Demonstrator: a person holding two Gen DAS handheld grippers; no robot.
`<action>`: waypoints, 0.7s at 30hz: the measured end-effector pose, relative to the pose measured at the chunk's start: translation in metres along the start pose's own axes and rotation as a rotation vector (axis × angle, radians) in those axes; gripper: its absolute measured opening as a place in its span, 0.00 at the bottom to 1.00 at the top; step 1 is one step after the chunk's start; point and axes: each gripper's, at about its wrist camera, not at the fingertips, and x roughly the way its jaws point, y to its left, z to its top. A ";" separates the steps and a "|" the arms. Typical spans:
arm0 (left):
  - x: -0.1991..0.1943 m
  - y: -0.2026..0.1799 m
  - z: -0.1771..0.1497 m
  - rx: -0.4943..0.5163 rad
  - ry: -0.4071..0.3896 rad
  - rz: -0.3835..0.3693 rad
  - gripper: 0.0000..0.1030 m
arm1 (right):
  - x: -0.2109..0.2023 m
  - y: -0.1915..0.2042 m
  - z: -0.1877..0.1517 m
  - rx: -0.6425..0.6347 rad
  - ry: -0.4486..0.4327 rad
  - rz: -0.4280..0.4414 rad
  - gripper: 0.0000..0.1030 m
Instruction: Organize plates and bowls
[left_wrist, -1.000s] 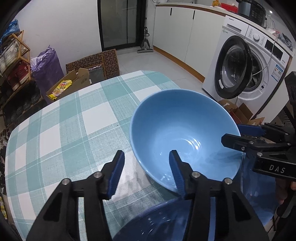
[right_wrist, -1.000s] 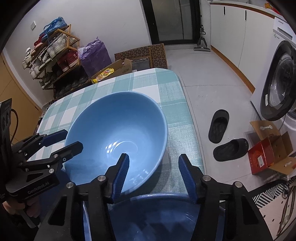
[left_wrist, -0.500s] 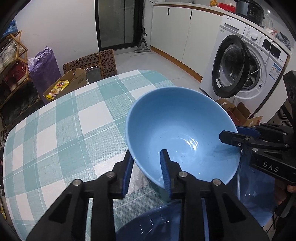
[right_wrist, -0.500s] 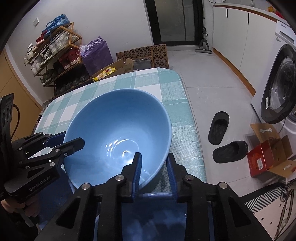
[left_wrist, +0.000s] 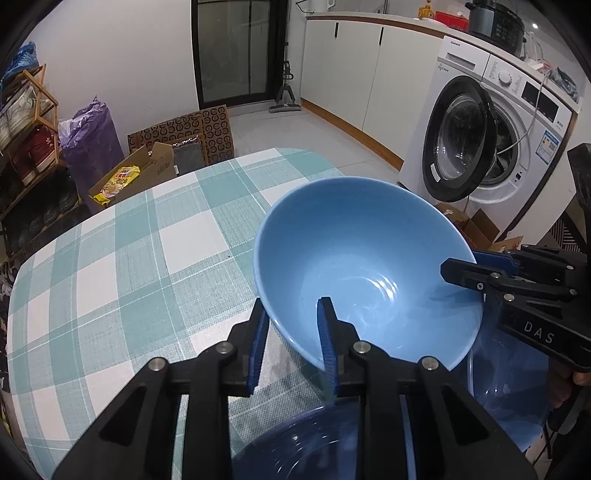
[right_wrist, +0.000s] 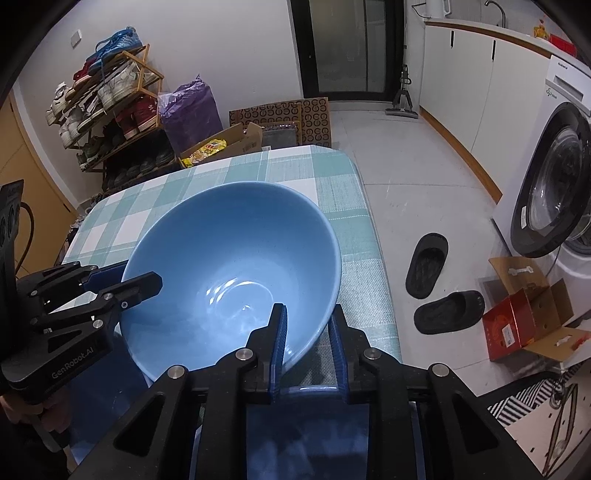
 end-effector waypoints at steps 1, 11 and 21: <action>-0.001 0.000 0.000 0.000 -0.004 -0.001 0.24 | -0.001 0.000 0.000 0.000 -0.003 -0.001 0.22; -0.016 -0.001 0.002 0.000 -0.052 -0.002 0.24 | -0.019 0.002 0.000 -0.010 -0.047 -0.006 0.22; -0.041 -0.004 0.001 0.001 -0.100 0.007 0.24 | -0.050 0.008 -0.002 -0.027 -0.100 -0.006 0.22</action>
